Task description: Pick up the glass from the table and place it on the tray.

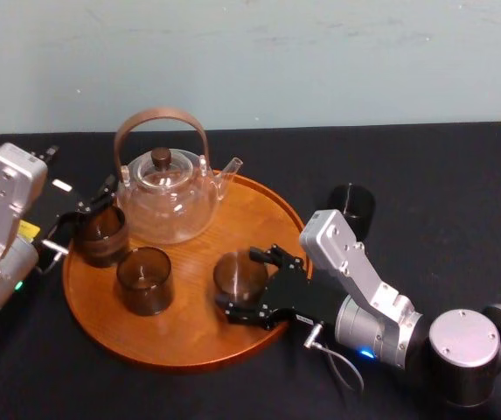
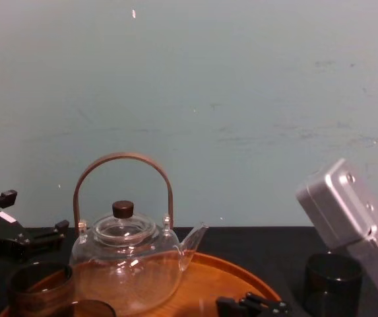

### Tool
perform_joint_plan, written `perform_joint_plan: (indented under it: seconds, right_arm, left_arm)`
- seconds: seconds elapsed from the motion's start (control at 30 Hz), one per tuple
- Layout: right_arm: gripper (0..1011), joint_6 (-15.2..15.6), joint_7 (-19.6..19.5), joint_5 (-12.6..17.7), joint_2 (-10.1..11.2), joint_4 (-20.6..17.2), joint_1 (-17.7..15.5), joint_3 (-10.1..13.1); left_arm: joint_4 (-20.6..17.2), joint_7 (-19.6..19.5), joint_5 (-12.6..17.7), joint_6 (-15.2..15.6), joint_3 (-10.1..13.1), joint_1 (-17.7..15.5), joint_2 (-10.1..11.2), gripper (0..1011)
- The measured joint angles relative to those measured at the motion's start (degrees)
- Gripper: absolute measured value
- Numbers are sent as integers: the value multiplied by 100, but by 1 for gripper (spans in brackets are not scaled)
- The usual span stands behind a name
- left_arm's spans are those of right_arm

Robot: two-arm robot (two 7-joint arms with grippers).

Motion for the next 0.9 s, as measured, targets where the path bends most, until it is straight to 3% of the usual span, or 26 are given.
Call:
perform_joint_plan:
  seconds: [0.07,0.57,0.9]
  right_arm:
    - [1000,-2,1,2,1,-2,0,0]
    - [1002,-36,2,24,17,-28,-12,18]
    - [1002,-217,-11,245,188,-464,-147,325]
  left_arm:
    - [0,0,0,0,0,0,0,1001]
    - [0,0,0,0,0,0,0,1001]
    - [0,0,0,0,0,0,0,1001]
